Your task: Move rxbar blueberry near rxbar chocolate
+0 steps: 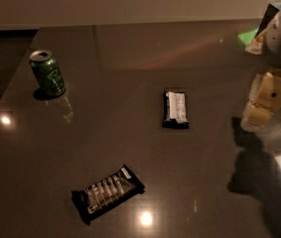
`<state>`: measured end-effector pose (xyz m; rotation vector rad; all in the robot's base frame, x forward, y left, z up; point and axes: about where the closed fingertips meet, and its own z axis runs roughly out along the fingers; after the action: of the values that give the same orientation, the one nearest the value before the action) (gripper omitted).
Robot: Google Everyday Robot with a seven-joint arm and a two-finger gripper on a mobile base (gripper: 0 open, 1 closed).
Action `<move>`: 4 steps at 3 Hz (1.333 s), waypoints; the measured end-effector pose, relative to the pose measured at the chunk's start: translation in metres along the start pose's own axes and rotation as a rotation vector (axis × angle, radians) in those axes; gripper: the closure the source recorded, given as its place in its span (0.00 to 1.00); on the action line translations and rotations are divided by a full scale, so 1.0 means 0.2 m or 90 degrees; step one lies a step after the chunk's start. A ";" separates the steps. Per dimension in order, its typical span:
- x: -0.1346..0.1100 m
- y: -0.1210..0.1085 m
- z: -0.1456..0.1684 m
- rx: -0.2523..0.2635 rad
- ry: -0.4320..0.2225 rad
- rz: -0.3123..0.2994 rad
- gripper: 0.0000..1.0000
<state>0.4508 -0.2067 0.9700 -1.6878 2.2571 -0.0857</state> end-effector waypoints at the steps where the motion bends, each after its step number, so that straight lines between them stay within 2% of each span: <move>1: -0.11 -0.07 0.17 0.001 0.010 0.046 0.00; 2: -0.17 -0.12 0.34 0.001 0.022 0.129 0.00; 4: -0.33 -0.12 0.60 0.002 0.011 0.312 0.00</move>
Offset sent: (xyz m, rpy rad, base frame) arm 0.0801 0.0520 -0.0881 0.0911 0.0898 -0.4946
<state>0.5241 -0.1344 0.8765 -1.0902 2.6077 0.0109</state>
